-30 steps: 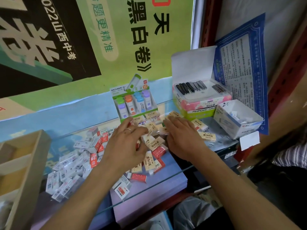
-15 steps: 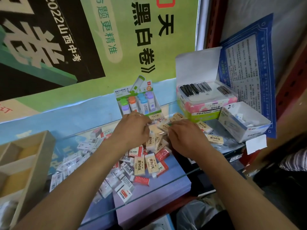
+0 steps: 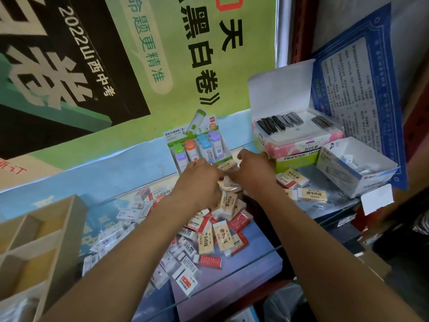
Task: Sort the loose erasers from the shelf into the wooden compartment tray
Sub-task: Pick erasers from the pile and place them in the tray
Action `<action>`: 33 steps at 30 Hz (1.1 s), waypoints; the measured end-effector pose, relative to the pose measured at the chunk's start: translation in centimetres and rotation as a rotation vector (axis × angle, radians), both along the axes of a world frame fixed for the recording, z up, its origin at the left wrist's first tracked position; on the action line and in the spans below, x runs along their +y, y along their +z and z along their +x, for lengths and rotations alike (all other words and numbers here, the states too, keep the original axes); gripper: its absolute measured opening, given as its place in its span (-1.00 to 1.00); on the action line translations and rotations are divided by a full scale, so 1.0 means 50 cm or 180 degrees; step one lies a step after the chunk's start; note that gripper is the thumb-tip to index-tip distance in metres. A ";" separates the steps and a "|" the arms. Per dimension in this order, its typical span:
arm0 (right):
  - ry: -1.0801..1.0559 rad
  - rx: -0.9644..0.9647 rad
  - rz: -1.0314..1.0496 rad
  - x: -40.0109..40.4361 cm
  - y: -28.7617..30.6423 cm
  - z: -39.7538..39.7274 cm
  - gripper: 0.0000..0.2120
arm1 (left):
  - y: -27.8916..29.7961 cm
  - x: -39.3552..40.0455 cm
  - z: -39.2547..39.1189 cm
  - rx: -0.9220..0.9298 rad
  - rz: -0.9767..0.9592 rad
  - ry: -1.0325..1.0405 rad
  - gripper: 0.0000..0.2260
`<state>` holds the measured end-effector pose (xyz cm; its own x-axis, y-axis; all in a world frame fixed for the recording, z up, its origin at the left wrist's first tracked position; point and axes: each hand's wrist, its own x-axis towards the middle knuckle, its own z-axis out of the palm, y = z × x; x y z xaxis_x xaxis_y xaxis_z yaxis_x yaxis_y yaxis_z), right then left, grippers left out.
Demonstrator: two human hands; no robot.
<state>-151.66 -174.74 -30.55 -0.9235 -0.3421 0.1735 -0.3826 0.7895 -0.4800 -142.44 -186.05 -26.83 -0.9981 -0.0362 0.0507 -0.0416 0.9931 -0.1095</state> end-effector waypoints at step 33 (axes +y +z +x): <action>0.0029 -0.0486 -0.1581 0.107 0.070 0.034 -0.64 | 0.005 -0.031 -0.069 0.0486 0.0674 0.0148 -0.72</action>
<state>-149.97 -169.41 -27.07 -0.9484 -0.2608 0.1804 -0.2846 0.4493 -0.8468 -145.91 -187.60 -26.56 -0.9764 -0.1077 0.1870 -0.0877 0.9899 0.1117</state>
